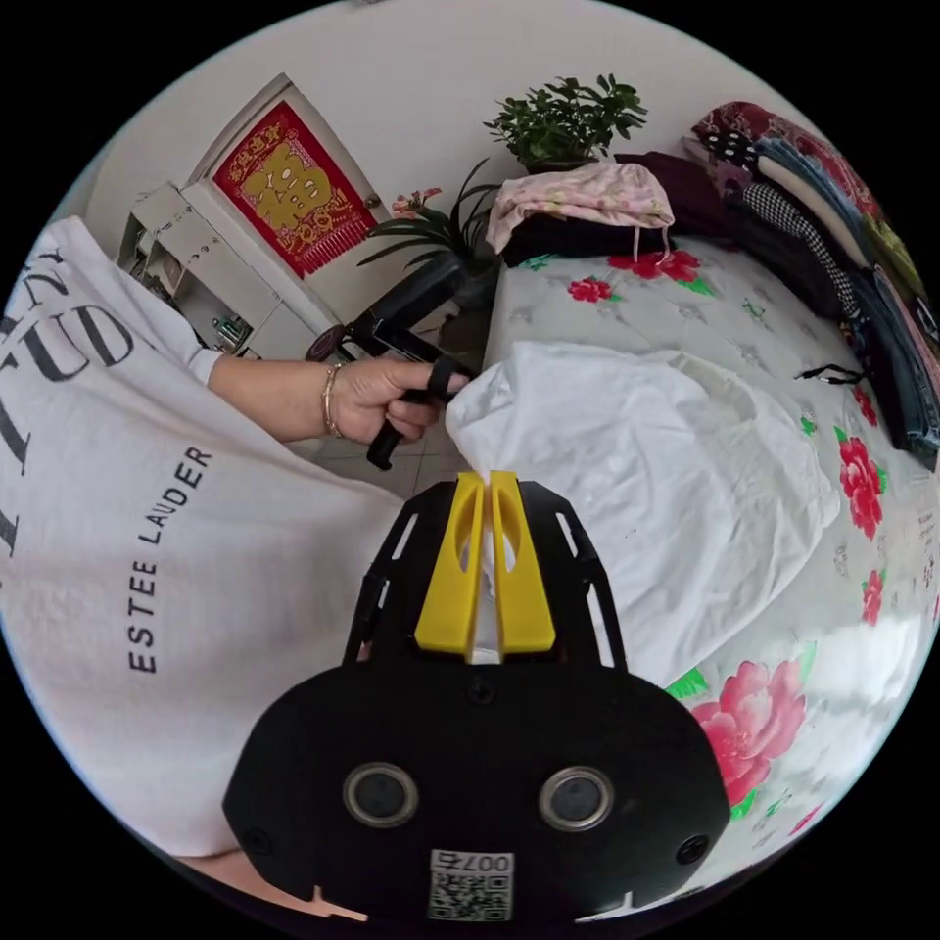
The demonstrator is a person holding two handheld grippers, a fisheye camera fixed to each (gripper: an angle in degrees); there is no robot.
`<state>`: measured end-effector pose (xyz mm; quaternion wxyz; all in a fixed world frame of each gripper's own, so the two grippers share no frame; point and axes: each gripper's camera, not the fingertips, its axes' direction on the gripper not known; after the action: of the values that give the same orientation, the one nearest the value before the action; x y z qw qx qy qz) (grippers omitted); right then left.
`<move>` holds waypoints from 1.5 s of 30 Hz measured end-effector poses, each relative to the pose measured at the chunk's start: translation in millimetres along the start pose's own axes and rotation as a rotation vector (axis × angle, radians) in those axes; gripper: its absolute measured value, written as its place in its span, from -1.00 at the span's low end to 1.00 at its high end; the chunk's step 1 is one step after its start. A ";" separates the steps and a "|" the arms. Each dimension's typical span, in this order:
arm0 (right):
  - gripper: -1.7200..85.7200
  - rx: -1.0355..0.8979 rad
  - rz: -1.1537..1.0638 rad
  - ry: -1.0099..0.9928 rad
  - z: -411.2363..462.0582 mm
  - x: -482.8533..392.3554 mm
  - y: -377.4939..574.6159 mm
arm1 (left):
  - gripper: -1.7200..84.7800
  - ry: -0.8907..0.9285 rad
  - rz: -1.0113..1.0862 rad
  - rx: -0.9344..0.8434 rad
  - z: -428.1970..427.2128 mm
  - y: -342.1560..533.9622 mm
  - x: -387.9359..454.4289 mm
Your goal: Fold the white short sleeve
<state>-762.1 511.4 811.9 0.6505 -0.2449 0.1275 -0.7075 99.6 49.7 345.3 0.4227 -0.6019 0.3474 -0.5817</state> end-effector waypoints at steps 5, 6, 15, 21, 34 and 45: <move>-0.92 -0.194 0.002 -0.024 119.3 11.6 11.3 | -0.79 -0.049 0.011 -0.039 -52.9 20.6 -5.7; -0.91 -0.199 -0.003 -0.027 127.0 13.2 13.4 | -0.78 -0.066 0.009 -0.018 -68.5 23.7 -3.0; -0.85 0.134 0.128 -0.151 56.5 31.9 70.9 | -0.74 -0.027 -0.009 0.128 -90.7 30.8 52.9; -0.82 0.320 0.453 -0.099 31.7 82.2 207.0 | -0.75 -0.196 0.027 -0.004 -37.6 10.8 88.6; -0.76 0.275 0.647 -0.102 90.5 102.3 330.6 | -0.73 -0.091 -0.110 0.106 -107.1 30.8 79.7; -0.84 0.213 0.752 -0.386 203.0 132.8 367.2 | -0.57 0.106 -0.244 0.075 -69.2 13.8 60.1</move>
<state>-347.5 364.4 824.7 0.8966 -0.2404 0.0101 -0.3718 36.8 -17.7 354.8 0.3518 -0.5919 0.2715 -0.6724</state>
